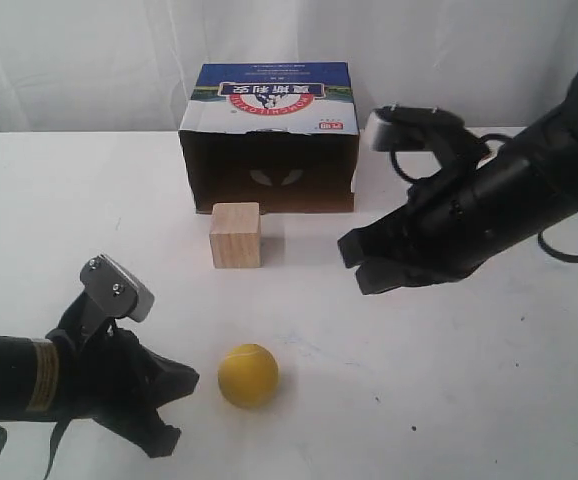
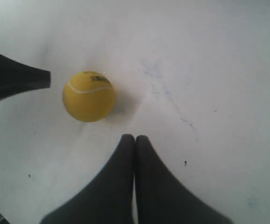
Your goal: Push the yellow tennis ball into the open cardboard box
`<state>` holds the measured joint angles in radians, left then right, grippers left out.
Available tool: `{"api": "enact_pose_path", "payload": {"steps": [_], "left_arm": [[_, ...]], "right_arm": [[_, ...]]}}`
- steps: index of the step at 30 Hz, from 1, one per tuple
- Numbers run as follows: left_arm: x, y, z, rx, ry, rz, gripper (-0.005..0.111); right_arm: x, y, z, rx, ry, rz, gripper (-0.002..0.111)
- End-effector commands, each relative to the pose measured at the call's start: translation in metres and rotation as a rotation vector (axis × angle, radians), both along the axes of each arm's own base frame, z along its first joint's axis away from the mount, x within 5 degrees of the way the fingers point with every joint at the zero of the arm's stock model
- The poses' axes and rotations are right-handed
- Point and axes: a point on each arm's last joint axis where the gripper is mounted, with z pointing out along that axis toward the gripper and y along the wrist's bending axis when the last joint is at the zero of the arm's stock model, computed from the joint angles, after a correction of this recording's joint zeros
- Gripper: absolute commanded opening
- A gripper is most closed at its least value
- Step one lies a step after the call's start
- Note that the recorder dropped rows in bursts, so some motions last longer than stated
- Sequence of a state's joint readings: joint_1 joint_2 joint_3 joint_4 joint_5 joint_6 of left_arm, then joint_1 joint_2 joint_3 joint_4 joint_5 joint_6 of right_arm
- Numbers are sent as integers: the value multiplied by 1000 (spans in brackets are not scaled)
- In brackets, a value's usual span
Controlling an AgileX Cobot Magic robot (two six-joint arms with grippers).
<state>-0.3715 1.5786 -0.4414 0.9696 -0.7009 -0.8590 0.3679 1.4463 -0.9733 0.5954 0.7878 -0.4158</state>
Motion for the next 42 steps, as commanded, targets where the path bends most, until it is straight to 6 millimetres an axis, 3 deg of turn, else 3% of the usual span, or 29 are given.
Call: {"api": "enact_pose_path", "payload": {"steps": [1,12,42], "left_arm": [[-4,-9,-12,-77,32,-77,0],[-4,-13,-22,-127,70,-93,0],[2,-16,-14,-238,39,-33,0]], "right_arm": [[3,13,-14,2,28,-3,0],[-7,18,-38,-25,278,80,0],[-6,20,-37,4,270,57,0]]}}
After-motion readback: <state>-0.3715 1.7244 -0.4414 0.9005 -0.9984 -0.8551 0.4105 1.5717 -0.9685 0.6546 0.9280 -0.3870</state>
